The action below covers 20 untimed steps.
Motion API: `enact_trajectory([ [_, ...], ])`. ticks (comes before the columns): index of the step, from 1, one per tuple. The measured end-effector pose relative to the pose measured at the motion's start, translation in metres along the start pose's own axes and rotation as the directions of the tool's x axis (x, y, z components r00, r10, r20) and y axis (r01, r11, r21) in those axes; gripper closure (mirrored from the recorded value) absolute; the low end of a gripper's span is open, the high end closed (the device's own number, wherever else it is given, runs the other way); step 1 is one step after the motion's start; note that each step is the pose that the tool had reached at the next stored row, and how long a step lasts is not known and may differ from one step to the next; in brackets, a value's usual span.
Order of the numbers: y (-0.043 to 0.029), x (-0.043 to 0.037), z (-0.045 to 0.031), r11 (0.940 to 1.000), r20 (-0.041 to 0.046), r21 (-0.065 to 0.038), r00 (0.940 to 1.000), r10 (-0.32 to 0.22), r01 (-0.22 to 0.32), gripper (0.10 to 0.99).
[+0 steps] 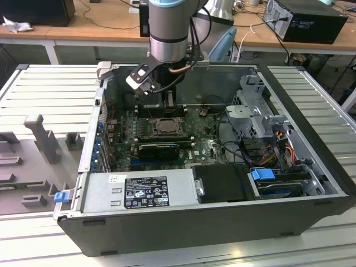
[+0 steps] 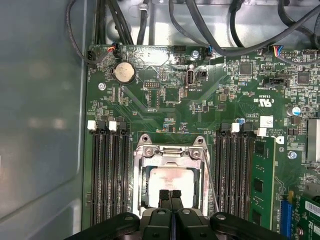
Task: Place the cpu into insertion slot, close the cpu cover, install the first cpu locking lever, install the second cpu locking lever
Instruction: 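Install the first cpu locking lever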
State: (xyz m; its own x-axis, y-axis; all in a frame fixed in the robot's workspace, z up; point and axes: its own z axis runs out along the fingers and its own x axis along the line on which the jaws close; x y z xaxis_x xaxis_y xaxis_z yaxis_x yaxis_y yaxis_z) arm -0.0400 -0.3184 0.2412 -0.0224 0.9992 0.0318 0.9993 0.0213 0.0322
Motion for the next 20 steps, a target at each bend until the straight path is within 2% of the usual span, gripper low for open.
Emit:
enact_trajectory([
  [10, 0.0006, 0.0006, -0.0191, 1.0, 0.0001, 0.0, 1.0, 0.0, 0.0, 0.98],
  [14, 0.0011, 0.0011, -0.0328, 1.0, 0.0001, 0.0, 1.0, 0.0, 0.0, 0.98],
  [18, 0.0011, 0.0011, -0.0345, 1.0, -0.0003, 0.0, 1.0, -0.005, 0.005, 0.98],
  [20, 0.0011, 0.0011, -0.0346, 0.998, -0.002, 0.002, 0.998, -0.063, 0.063, 0.98],
])
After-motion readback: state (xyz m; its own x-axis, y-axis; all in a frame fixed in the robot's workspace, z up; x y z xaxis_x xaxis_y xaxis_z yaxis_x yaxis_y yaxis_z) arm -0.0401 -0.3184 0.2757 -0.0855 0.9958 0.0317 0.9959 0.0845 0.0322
